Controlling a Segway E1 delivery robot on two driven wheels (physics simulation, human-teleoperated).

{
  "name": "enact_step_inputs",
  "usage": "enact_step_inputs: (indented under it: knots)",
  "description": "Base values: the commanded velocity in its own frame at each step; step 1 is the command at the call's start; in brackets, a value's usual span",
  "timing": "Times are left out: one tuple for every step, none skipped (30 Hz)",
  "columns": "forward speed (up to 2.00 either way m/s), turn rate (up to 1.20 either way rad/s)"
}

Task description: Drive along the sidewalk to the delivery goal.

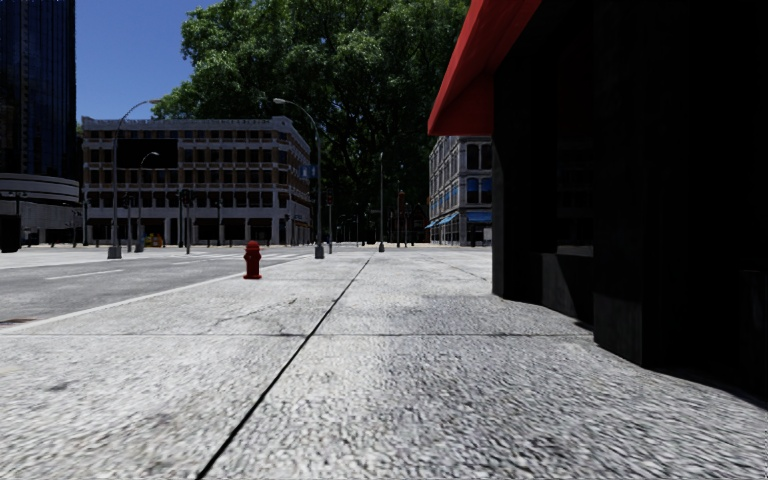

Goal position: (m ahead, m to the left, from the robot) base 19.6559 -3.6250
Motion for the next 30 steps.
enact_step_inputs:
  knots:
    - [2.0, 0.0]
    - [2.0, 0.0]
    - [2.0, 0.0]
    - [2.0, 0.0]
    - [2.0, 0.0]
    - [2.0, 0.0]
    - [2.0, 0.0]
    - [2.0, 0.0]
    - [2.0, 0.0]
    - [2.0, 0.0]
    - [2.0, 0.0]
    - [2.0, 0.0]
    - [2.0, 0.0]
    - [2.0, 0.0]
    - [2.0, 0.0]
    - [2.0, 0.0]
    - [2.0, 0.0]
    - [2.0, 0.0]
    - [2.0, 0.0]
    - [2.0, 0.0]
    - [2.0, 0.0]
    - [2.0, 0.0]
    - [2.0, 0.0]
    - [2.0, 0.0]
    - [2.0, 0.0]
    - [2.0, 0.0]
    - [2.0, 0.0]
    - [2.0, 0.0]
    - [2.0, 0.0]
    - [2.0, 0.0]
